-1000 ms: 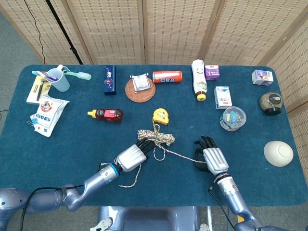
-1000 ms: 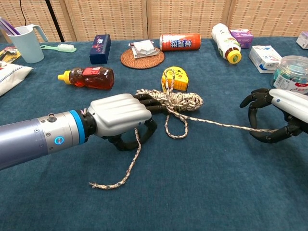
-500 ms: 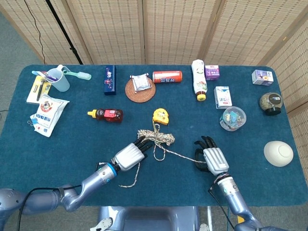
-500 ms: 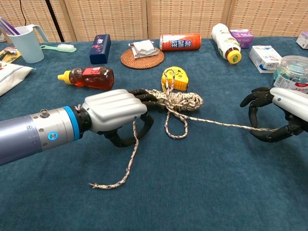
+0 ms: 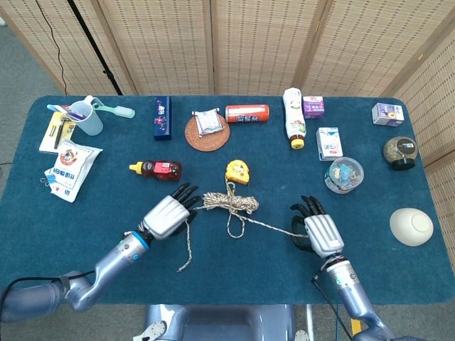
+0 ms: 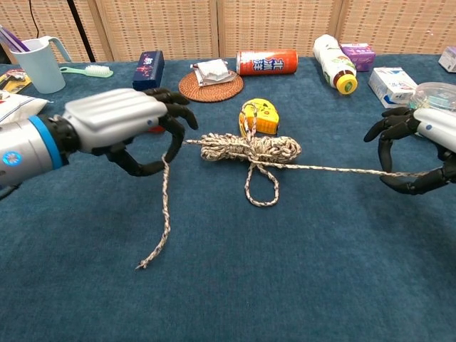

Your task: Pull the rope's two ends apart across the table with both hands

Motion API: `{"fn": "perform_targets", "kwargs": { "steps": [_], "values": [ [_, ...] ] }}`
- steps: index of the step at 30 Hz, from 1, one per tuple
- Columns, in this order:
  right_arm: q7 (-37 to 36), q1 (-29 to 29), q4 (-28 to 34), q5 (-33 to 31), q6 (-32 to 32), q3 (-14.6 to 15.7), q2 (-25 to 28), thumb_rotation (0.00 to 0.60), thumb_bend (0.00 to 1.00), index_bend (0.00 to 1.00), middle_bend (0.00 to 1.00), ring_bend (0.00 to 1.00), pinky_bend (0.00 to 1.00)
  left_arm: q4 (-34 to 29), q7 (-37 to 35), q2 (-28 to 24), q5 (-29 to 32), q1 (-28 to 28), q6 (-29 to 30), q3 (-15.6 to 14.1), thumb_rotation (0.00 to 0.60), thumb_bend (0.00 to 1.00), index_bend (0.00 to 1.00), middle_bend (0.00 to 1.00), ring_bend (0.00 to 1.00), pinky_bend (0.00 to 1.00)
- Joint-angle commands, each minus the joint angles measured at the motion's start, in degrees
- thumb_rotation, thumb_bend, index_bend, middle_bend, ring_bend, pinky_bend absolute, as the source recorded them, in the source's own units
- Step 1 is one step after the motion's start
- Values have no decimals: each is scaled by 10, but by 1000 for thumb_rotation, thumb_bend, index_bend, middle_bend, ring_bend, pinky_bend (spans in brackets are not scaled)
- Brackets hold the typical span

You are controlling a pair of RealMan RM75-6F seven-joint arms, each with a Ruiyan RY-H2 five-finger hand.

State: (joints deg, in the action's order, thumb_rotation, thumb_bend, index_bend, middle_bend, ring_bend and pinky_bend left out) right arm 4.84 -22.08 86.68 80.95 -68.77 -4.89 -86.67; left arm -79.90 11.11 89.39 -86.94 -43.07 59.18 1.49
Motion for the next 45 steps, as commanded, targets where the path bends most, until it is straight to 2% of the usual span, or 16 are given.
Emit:
{"fn": "perform_targets", "kwargs": {
  "steps": [1,8,14,45],
  "values": [
    [4,3,8,3,-10,-4,12,600,638,656,255,0,0,-12,-30,-33,0,21,29,2,600,409,704,228,4,0],
    [7,8,19,3,-24,-11,38,600,643,663,267,9,0,-11,-73,-82,0,51,66,3,600,413,716,243,18,0],
    [9,9,24,3,-28,-14,51,600,643,666,277,20,0,-3,-93,-102,1,67,80,3,600,416,728,263,35,0],
    [-7,30,15,-27,-43,-30,117,600,643,669,285,33,0,70,-175,-201,69,142,112,40,600,416,731,273,43,0]
  ]
}}
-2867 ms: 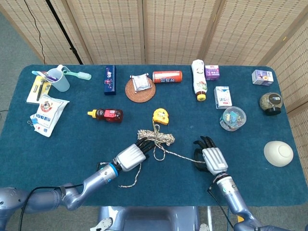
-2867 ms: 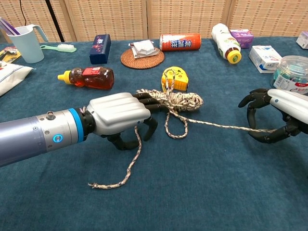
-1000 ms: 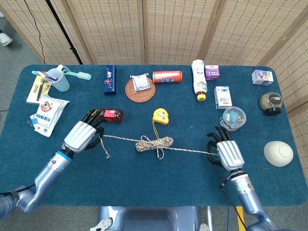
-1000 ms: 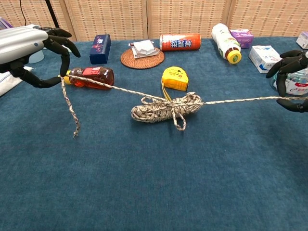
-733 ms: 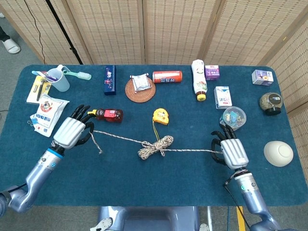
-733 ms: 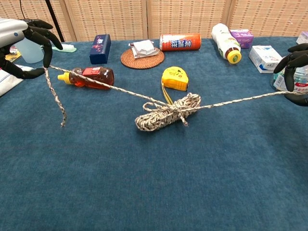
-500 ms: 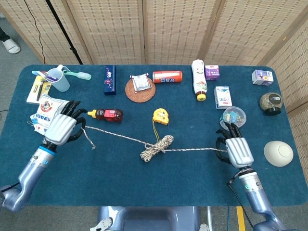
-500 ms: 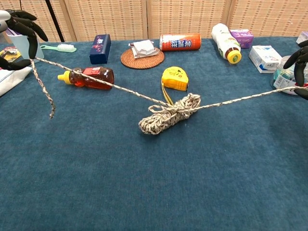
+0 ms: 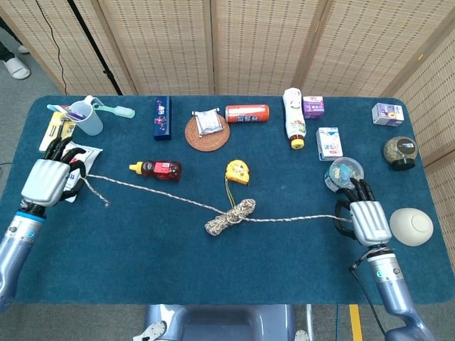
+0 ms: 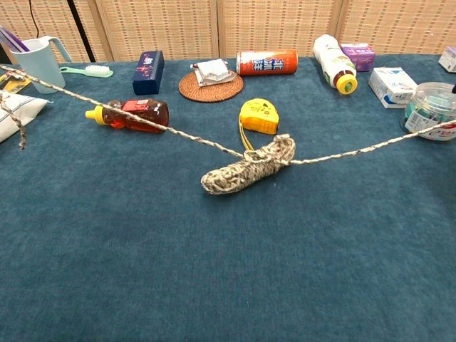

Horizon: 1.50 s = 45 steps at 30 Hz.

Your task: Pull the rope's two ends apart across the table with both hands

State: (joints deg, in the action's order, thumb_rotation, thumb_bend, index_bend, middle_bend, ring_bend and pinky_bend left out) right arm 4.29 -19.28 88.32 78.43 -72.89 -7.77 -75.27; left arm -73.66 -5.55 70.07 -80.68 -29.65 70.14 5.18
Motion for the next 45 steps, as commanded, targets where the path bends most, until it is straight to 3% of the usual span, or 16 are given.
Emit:
{"fn": "perform_targets", "kwargs": {
  "steps": [1,13,23,24,26,28,29,31,33,36,45],
  "values": [
    [-2,3,-2,-4,-2,-1,5,600,643,669,285,33,0,10,-11,-10,9,10,3,4,600,416,731,273,43,0],
    [-7,8,14,10,-12,0,20,600,643,666,285,34,0,1,-26,-27,2,22,14,12,600,416,731,273,43,0],
    [12,-29,78,43,8,-13,33,600,643,616,257,33,0,-87,16,-26,-49,-14,11,21,600,409,714,273,42,0],
    [16,-34,85,44,12,-15,33,600,643,593,246,30,0,-97,25,-23,-52,-19,6,22,600,406,680,268,41,0],
    [30,-47,98,43,31,-15,34,600,626,457,170,11,0,-126,51,-22,-55,-33,-17,19,600,385,549,211,22,0],
    [39,-53,107,37,44,-15,35,600,558,285,77,0,0,-152,75,-27,-44,-40,-38,19,600,319,312,66,1,0],
    [45,-57,110,34,49,-15,35,591,504,185,35,0,0,-165,86,-29,-39,-43,-47,19,600,292,243,31,0,0],
    [59,-63,112,30,56,-16,30,527,440,56,1,0,0,-192,106,-29,-30,-48,-61,18,600,224,88,0,0,0],
    [66,-66,114,26,59,-15,26,435,395,6,0,0,0,-209,123,-29,-25,-50,-68,17,600,177,18,0,0,0],
    [73,-67,112,21,59,-15,23,369,334,0,0,0,0,-233,152,-32,-14,-50,-73,16,600,116,0,0,0,0],
    [49,-46,102,17,32,-8,38,364,295,0,0,0,0,-277,157,-71,12,-9,-33,8,600,106,0,0,0,0]
  ]
}}
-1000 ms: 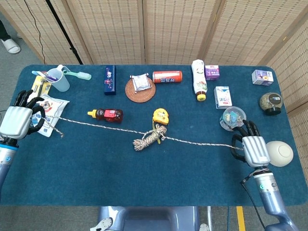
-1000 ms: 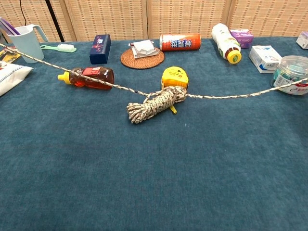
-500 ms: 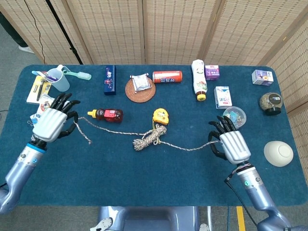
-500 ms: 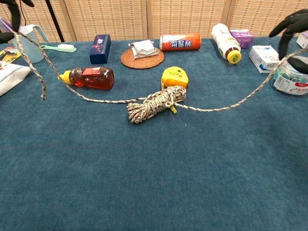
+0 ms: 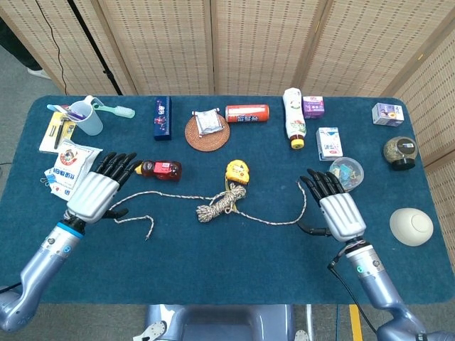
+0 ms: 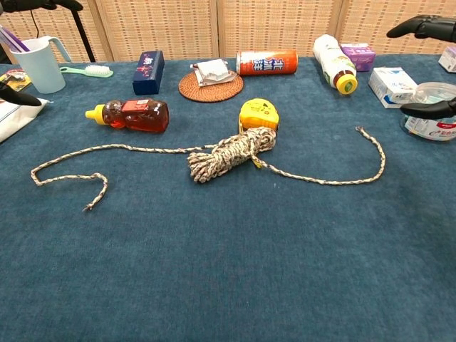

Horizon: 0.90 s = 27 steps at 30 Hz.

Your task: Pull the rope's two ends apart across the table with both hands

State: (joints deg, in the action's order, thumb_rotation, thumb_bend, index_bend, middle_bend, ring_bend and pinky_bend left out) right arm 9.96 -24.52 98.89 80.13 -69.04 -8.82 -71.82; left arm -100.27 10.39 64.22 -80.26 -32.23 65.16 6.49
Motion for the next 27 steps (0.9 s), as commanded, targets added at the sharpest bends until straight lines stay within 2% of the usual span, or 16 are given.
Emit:
{"fn": "perform_targets", "kwargs": {
  "steps": [1,4,8,10,13,16,21,27],
  "values": [
    [-11,8,-5,0,-9,4,5,366,295,0,0,0,0,-13,-3,-15,9,21,21,-7,600,106,0,0,0,0],
    [-24,18,-12,0,-20,7,10,395,295,0,0,0,0,-17,-8,-27,11,43,43,-14,600,106,0,0,0,0],
    [-57,38,-32,9,-48,12,12,504,295,0,0,0,0,-10,-28,-41,4,87,92,-29,600,106,8,0,0,0],
    [-62,47,-38,9,-60,15,14,537,295,0,0,0,0,-5,-38,-47,-1,110,116,-38,600,106,39,0,0,0],
    [-64,62,-40,10,-77,20,20,543,295,0,0,0,0,7,-52,-53,-12,147,154,-55,600,106,80,0,0,0],
    [-39,93,-42,0,-106,33,31,543,295,0,0,0,0,31,-73,-57,-23,207,209,-87,600,106,88,0,0,0],
    [-21,124,-35,-12,-127,48,39,543,295,0,0,0,0,61,-100,-58,-27,260,254,-106,600,106,88,0,0,0],
    [-19,156,-26,-10,-160,59,46,542,295,0,0,0,0,81,-129,-61,-34,301,288,-116,600,106,120,0,0,0]
  ]
}}
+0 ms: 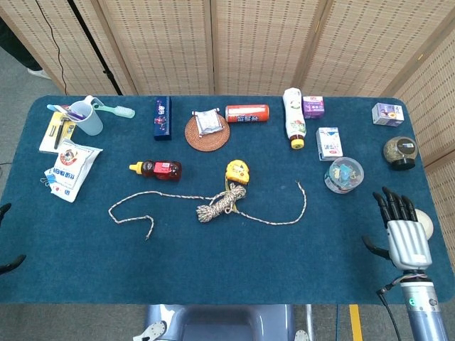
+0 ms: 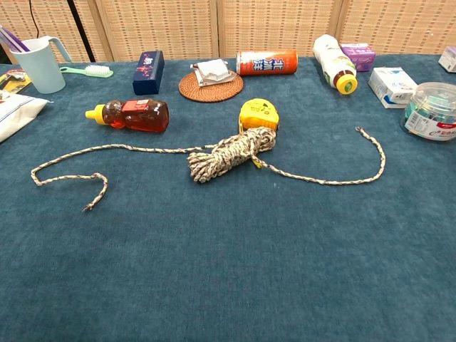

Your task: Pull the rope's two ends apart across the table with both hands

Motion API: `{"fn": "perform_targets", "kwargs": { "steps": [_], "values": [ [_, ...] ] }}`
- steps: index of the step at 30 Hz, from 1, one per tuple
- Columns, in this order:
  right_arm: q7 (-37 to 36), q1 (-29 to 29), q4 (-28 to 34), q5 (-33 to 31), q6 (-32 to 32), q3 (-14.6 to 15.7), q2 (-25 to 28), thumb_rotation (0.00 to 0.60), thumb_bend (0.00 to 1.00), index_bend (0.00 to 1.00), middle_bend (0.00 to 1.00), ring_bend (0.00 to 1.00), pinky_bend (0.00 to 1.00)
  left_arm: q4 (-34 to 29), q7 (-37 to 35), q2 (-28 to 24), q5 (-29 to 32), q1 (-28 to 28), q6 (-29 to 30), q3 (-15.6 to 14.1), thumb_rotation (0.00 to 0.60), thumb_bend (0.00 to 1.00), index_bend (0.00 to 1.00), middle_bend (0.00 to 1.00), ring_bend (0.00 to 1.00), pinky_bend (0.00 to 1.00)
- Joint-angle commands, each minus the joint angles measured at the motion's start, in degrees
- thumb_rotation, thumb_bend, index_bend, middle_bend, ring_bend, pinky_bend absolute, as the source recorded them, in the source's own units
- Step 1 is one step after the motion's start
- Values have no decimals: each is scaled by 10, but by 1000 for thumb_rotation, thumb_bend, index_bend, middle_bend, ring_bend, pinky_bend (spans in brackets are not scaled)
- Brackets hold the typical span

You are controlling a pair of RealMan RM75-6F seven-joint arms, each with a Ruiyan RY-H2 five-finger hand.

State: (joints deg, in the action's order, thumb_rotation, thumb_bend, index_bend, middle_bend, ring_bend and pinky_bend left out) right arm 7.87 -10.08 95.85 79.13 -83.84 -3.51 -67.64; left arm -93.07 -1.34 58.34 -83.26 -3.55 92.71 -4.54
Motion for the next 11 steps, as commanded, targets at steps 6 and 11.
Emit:
{"fn": "perform_targets", "kwargs": {
  "steps": [6,11],
  "values": [
    [1,44,13,2,-40,15,12,540,295,0,0,0,0,19,-21,-2,-25,41,35,-12,600,106,126,0,0,0],
    [-5,60,13,2,-50,16,17,542,295,0,0,0,0,16,-23,0,-36,47,30,-10,600,106,127,0,0,0]
  ]
}}
